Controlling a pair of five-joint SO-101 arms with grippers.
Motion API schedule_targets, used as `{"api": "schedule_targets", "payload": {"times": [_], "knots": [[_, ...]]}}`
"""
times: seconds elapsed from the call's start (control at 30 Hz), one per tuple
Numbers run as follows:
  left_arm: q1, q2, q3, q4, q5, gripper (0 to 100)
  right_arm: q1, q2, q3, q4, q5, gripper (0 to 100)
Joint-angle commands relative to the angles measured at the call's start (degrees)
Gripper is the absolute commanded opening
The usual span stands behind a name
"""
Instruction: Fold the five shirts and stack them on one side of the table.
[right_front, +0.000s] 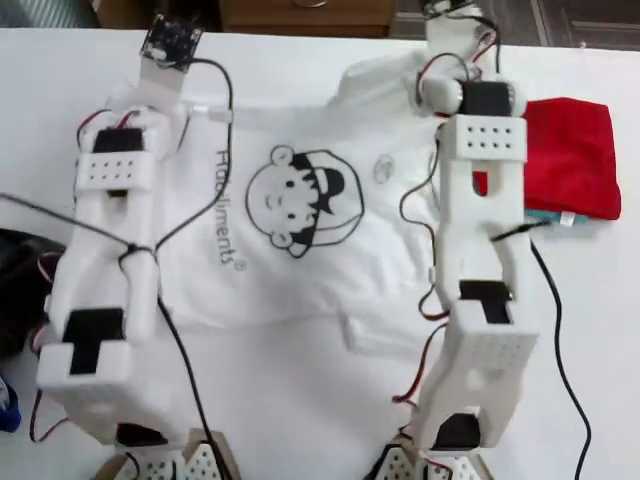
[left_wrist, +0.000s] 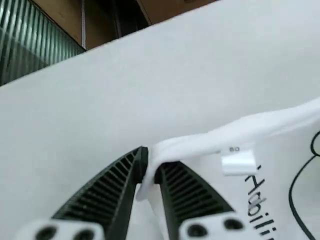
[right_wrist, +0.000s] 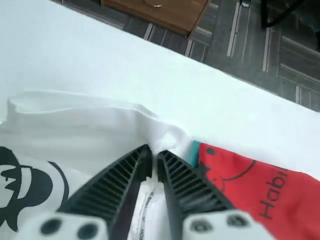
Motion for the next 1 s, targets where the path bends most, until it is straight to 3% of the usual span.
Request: {"api": "schedule_targets", "payload": {"times": [0.0, 0.37, 0.53, 0.73, 0.97], "knots": [[0.26, 3.08, -0.48, -1.49, 1.05, 3, -1.27, 1.89, -0.18, -1.01, 0.00, 2.0], [0.00, 12.66, -0.40, -1.05, 1.05, 3, -3.21, 11.82, -0.62, -0.48, -0.09, 2.0], [-0.09, 12.57, -0.48, 5.27, 0.88, 3, -1.80, 11.82, -0.70, -0.40, 0.00, 2.0], [-0.09, 12.57, -0.40, 7.38, 0.79, 3, -1.54, 11.65, -0.88, 1.36, 0.00, 2.0], [0.18, 12.48, -11.82, 27.96, 0.70, 3, -0.66, 7.43, -5.36, 16.84, 0.00, 2.0]]}}
